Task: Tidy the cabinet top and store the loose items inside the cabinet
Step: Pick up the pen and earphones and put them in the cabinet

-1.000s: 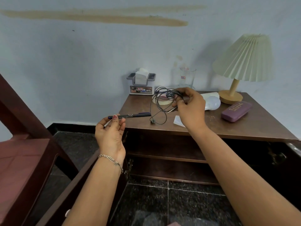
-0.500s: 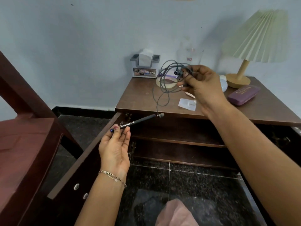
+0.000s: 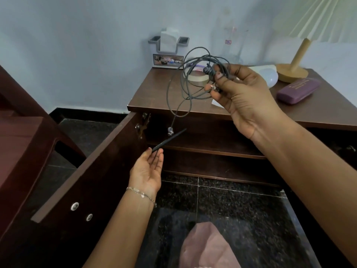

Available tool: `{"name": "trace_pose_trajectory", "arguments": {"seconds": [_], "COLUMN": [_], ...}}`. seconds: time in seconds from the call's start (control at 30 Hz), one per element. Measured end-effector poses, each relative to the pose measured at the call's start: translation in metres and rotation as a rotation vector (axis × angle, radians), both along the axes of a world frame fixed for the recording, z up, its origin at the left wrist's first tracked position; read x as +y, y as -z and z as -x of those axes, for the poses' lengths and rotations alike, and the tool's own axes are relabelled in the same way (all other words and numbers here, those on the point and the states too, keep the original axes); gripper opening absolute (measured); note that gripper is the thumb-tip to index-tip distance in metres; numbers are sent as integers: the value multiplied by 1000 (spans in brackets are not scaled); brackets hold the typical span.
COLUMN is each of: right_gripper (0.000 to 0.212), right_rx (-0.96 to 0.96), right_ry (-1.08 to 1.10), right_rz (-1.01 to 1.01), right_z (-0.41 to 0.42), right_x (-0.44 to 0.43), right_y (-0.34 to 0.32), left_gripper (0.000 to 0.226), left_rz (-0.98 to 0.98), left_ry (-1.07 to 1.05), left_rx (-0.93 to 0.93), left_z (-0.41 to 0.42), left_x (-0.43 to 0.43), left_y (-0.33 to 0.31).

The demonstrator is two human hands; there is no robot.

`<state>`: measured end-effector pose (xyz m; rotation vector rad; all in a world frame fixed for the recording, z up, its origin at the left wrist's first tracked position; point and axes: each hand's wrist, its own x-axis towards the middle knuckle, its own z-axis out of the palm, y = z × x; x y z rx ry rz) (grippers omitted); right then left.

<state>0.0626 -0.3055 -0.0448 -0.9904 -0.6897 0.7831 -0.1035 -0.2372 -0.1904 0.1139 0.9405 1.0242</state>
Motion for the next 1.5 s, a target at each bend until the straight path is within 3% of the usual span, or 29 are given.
{"name": "trace_pose_trajectory", "arguments": {"seconds": [0.23,0.43,0.53,0.63,0.83,1.17,1.37,1.43,1.5], "right_gripper": [12,10,10,11,12,12,13,13,12], "right_rx": [58,221,278,308,324,332,345,348,353], "right_ry": [-40,13,56,80,93,77,80,72,62], "right_rz": [100,225,246,250,257,275,284,283,276], "right_z": [-11,-24,-32,-37,-41,-39,-35,-33,-32], "right_x": [-25,-37,-40,-40,-34,-24,-19,-18,-16], "right_y": [52,109,123,130,135,145,147,147,146], "left_gripper": [8,12,23,18,27,23,28,21,35], "left_rz": [-17,-81,-80,-69,-197,-213,-247,-245,-196], "left_ry": [52,22,-36,-94,24,65,7,110,360], "left_rx": [-2,111,245,349,637,604,736,682,534], "left_z": [-43,-72,-82,-90,-95,-87,-76,-73,-71], "left_x": [39,77,81,87,101,108,77,49,21], "left_y": [24,42,43,49,68,77,69,61,56]}}
